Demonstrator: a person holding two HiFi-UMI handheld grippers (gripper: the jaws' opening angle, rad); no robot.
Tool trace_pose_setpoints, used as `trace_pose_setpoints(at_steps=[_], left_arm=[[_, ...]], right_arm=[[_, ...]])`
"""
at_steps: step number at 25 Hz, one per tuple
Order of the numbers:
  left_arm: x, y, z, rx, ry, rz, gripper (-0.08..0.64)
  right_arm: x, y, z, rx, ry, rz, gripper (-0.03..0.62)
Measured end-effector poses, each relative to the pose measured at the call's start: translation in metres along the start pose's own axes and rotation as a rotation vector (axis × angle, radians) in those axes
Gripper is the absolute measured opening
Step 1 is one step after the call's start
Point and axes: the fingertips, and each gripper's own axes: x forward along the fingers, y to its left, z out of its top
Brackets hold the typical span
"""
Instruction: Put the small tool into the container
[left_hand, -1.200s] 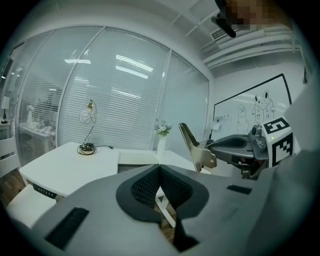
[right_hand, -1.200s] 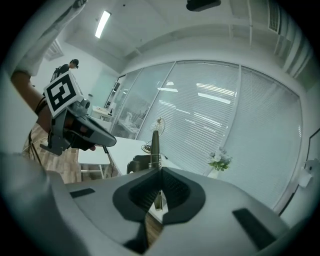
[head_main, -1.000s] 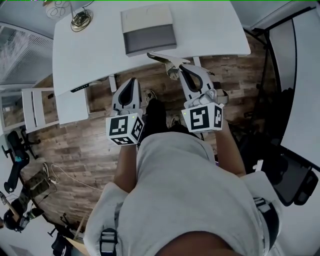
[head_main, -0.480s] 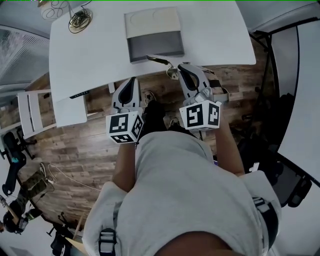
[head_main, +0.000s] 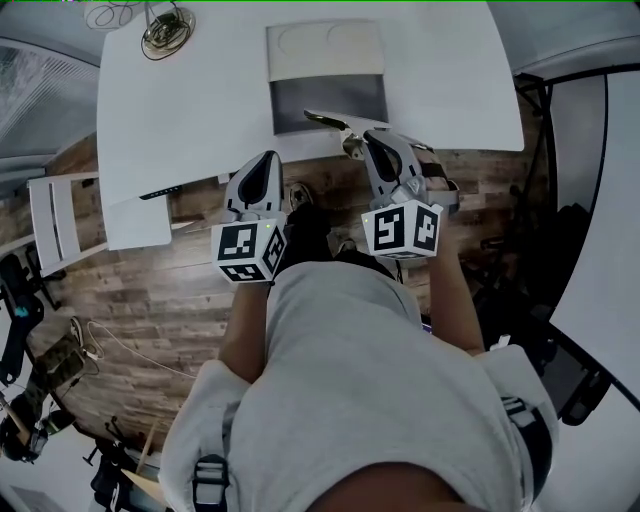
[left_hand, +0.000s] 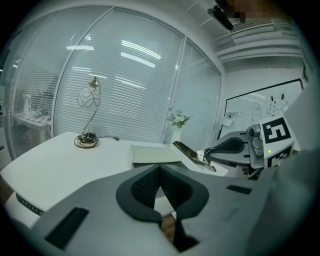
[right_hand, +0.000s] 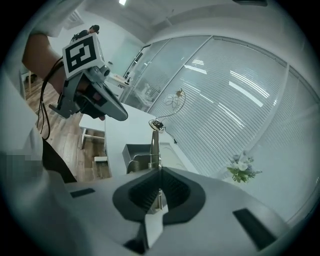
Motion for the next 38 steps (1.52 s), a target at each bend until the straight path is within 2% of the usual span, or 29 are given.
trace_pose_setpoints(at_steps=[16,27,38], left_arm=[[0.053,0.051,-0.001,-0.008,0.033,-0.006,0.023],[0.083,0.078,-0.004,-0.031,0.051,-0.001,0.023],[0.100,0.098,-0.013,-0.049,0.090,-0.003,0.023]], right_arm=[[0.077,-0.005,0.000,-0.073,0.055,0.027,0.029],[0.125,0.007,-0.012,-0.207,0.131,0.105,0.028],[0.162,0.017,-0.020,-0.272,0.186,0.151,0.029]])
